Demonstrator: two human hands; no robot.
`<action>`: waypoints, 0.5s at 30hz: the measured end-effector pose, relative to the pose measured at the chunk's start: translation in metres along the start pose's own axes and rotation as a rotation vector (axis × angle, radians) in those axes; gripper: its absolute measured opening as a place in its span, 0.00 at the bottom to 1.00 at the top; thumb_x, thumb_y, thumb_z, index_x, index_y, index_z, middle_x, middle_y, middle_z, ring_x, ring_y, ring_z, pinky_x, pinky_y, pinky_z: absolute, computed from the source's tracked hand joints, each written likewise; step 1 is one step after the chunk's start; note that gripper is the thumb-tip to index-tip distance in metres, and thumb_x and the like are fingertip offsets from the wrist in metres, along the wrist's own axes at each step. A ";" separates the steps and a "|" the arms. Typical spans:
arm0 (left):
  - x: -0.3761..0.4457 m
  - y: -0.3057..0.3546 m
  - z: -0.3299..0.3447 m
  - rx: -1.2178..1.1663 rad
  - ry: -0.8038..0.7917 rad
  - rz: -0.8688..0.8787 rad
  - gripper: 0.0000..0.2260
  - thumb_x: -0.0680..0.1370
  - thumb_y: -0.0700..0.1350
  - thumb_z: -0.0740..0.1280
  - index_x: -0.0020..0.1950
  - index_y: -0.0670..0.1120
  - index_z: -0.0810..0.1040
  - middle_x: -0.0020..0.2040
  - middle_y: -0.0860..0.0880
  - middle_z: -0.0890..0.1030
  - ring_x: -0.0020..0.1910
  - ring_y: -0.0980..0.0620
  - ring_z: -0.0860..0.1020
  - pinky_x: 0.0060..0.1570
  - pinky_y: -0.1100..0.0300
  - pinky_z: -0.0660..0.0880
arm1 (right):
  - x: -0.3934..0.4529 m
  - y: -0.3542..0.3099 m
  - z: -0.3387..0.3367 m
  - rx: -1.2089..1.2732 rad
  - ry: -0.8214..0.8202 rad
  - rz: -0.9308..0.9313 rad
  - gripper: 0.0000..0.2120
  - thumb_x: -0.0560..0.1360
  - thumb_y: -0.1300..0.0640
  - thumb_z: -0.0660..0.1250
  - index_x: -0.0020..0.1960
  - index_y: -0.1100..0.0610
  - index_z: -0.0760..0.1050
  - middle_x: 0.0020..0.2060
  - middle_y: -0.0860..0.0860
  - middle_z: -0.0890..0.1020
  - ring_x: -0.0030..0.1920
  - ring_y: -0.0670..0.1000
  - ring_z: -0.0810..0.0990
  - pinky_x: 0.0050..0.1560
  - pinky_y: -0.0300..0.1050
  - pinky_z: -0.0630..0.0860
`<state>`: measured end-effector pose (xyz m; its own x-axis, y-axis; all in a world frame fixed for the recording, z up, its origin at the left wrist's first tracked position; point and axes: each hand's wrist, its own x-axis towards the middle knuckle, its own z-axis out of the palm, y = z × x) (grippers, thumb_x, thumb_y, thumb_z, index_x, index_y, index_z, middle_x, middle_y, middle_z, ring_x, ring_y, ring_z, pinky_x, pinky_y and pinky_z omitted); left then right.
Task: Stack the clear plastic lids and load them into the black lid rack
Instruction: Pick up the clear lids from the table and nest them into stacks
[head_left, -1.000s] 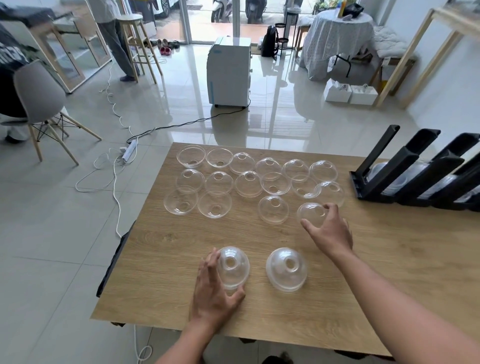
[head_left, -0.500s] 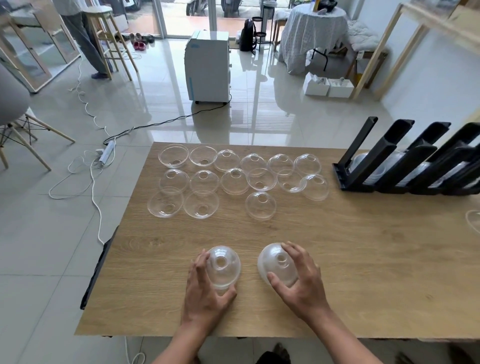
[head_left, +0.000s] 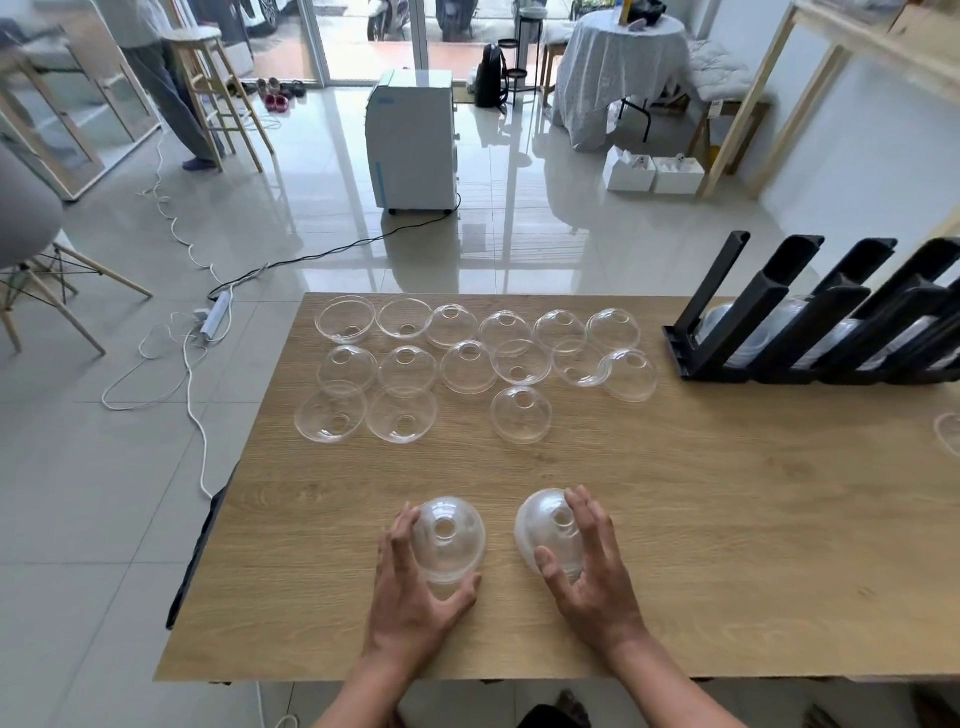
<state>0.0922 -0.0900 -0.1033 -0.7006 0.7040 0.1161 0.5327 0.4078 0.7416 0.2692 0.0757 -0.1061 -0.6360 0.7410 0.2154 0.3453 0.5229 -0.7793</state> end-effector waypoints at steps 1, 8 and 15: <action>-0.001 0.001 -0.002 -0.040 -0.005 -0.028 0.50 0.64 0.67 0.76 0.77 0.55 0.54 0.74 0.46 0.67 0.71 0.42 0.71 0.68 0.38 0.72 | 0.000 0.000 0.000 -0.009 0.002 0.000 0.35 0.78 0.39 0.66 0.81 0.40 0.56 0.79 0.47 0.61 0.78 0.49 0.64 0.65 0.55 0.77; 0.065 0.023 -0.032 -0.110 0.175 0.029 0.38 0.73 0.72 0.64 0.75 0.51 0.64 0.76 0.53 0.67 0.74 0.54 0.66 0.70 0.51 0.65 | 0.002 0.001 0.003 -0.049 0.011 -0.001 0.36 0.77 0.39 0.67 0.81 0.42 0.58 0.77 0.50 0.64 0.76 0.53 0.67 0.62 0.59 0.80; 0.194 0.033 -0.063 0.710 -0.267 -0.045 0.51 0.70 0.68 0.72 0.82 0.49 0.47 0.84 0.45 0.47 0.82 0.41 0.45 0.79 0.39 0.46 | 0.002 0.001 0.002 -0.044 0.018 -0.004 0.36 0.76 0.40 0.69 0.80 0.40 0.58 0.77 0.49 0.65 0.74 0.52 0.69 0.60 0.60 0.81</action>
<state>-0.0561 0.0235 -0.0149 -0.6381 0.7579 -0.1355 0.7472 0.6521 0.1283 0.2671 0.0764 -0.1073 -0.6251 0.7460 0.2298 0.3729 0.5441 -0.7516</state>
